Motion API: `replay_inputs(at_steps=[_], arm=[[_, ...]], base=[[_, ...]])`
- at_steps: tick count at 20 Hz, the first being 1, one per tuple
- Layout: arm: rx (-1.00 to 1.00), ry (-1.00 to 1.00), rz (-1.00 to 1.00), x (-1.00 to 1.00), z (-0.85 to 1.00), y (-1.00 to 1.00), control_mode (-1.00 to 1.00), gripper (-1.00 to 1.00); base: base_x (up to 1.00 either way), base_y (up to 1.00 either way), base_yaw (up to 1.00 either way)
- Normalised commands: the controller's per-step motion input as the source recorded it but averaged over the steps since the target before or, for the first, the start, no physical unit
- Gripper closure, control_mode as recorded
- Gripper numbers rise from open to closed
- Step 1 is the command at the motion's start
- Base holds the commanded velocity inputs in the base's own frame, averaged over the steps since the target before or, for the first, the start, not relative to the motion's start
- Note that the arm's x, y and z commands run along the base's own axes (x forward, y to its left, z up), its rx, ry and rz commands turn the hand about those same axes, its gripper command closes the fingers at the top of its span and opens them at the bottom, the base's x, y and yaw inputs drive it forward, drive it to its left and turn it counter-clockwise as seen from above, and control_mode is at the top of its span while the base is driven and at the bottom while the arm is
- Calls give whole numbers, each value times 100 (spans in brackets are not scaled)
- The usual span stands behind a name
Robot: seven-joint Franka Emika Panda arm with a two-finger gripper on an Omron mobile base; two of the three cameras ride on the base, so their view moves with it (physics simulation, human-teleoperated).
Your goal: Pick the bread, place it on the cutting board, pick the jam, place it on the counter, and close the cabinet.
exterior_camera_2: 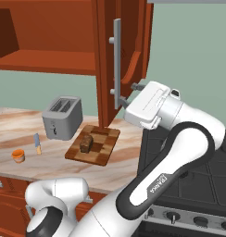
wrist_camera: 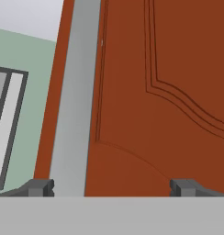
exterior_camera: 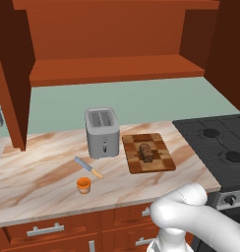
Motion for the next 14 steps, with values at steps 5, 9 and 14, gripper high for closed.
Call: replay_inputs(at_steps=[5, 9, 14], arm=[[0, 2, 0, 0, 0, 15, -100, -100], [0, 2, 0, 0, 0, 13, -100, -100], [0, 2, 0, 0, 0, 11, -100, -100]], base=[[0, 0, 0], [0, 0, 0], [0, 0, 0]])
